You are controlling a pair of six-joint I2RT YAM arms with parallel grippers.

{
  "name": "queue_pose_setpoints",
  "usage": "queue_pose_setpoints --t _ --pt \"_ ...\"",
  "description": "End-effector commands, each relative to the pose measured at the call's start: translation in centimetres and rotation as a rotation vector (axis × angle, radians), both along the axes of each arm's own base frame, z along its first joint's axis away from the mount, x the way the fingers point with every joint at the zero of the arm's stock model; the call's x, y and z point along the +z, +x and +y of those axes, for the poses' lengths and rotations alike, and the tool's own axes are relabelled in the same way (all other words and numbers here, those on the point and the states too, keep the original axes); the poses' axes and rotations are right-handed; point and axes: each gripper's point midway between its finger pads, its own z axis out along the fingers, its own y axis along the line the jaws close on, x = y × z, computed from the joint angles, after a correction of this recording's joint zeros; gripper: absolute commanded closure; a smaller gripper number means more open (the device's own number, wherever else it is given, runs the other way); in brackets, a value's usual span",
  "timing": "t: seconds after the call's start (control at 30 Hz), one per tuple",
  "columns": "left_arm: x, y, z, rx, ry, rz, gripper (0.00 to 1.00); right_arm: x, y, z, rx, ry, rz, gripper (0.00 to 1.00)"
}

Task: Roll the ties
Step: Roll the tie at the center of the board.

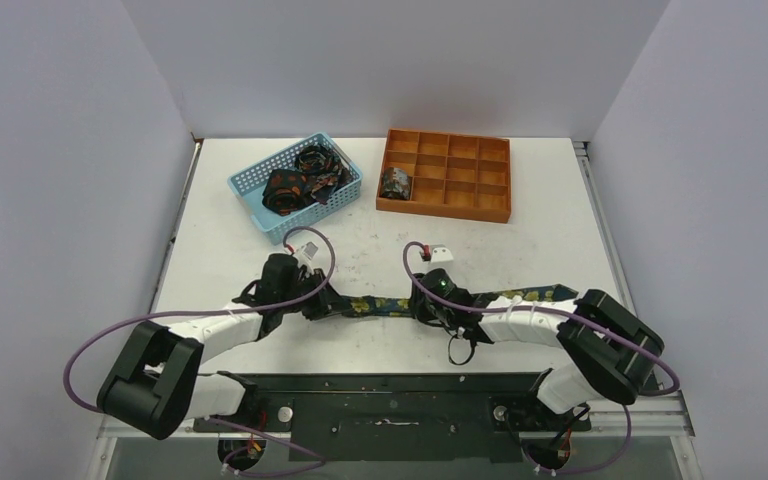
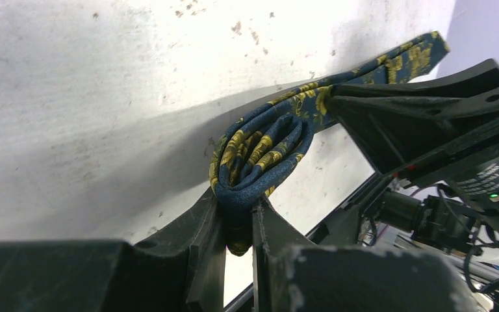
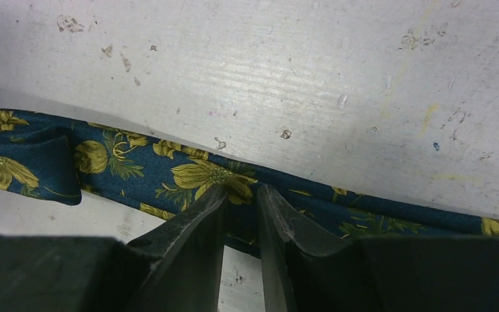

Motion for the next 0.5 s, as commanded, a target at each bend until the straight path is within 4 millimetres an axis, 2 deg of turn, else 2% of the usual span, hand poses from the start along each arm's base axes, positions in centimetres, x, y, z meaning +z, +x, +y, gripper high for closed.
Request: queue_pose_setpoints --t 0.0,0.17,0.3,0.47 --pt "-0.5 0.0 1.4 0.014 0.12 -0.015 1.0 0.2 -0.1 -1.1 -0.042 -0.011 -0.015 0.74" --pt "-1.3 -0.3 3.0 0.01 0.283 0.026 1.0 2.9 0.3 -1.0 -0.05 0.008 -0.056 0.7" --pt "-1.0 0.1 3.9 0.003 0.392 0.036 1.0 5.4 0.7 -1.0 -0.053 0.031 -0.101 0.67" --pt "-0.6 0.5 6.0 0.012 0.568 0.073 1.0 6.4 0.2 -0.8 -0.043 0.057 -0.117 0.67"
